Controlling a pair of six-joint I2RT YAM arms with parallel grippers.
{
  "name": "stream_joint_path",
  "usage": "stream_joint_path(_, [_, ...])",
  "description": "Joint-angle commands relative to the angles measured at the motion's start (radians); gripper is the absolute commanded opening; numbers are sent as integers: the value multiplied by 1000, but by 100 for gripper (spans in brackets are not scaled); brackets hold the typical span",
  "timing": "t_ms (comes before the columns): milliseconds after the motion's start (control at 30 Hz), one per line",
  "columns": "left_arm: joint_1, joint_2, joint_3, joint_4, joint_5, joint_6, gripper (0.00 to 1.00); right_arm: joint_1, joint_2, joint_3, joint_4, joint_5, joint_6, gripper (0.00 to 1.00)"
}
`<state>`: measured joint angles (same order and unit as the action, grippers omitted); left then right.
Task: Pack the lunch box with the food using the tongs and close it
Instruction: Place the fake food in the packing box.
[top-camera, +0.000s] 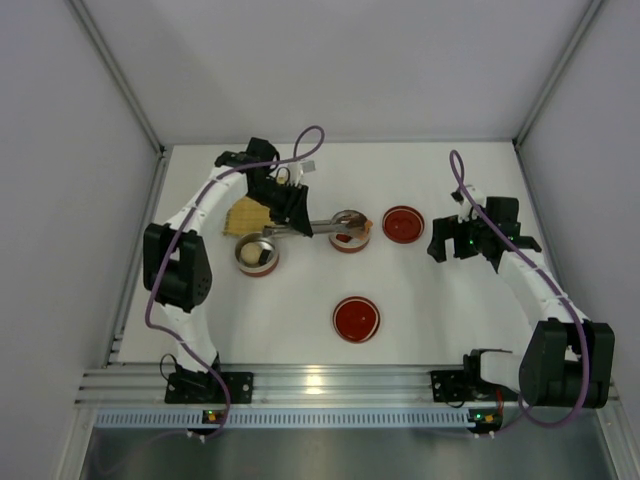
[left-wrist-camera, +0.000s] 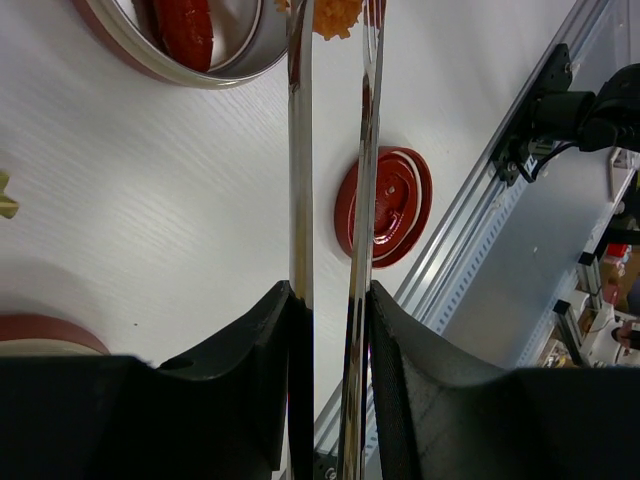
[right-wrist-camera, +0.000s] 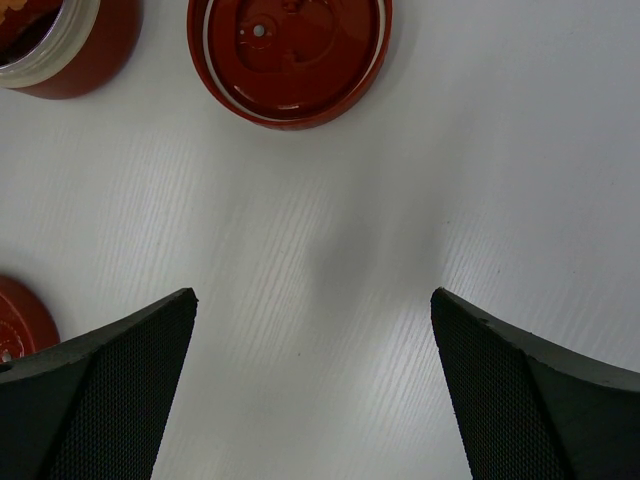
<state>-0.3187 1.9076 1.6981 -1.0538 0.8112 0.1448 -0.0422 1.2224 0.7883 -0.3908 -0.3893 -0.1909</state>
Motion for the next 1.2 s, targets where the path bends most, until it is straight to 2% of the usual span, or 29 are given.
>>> stream_joint_path(0, [23,4,28,28,77,-2,0,5,-12,42,-16,-8,-15,99])
stream_joint_path(733, [78,102,14,43,125,-11,0,5,-6,43,-17,-5,-13,99])
stream_joint_path(967, [82,122,8,43,82,-13,0,5,-4,45,-17,-3,-13,99])
stream_joint_path(1167, [81,94,6,74,-53,-17,0,5,-6,43,-14,-3,-15,99])
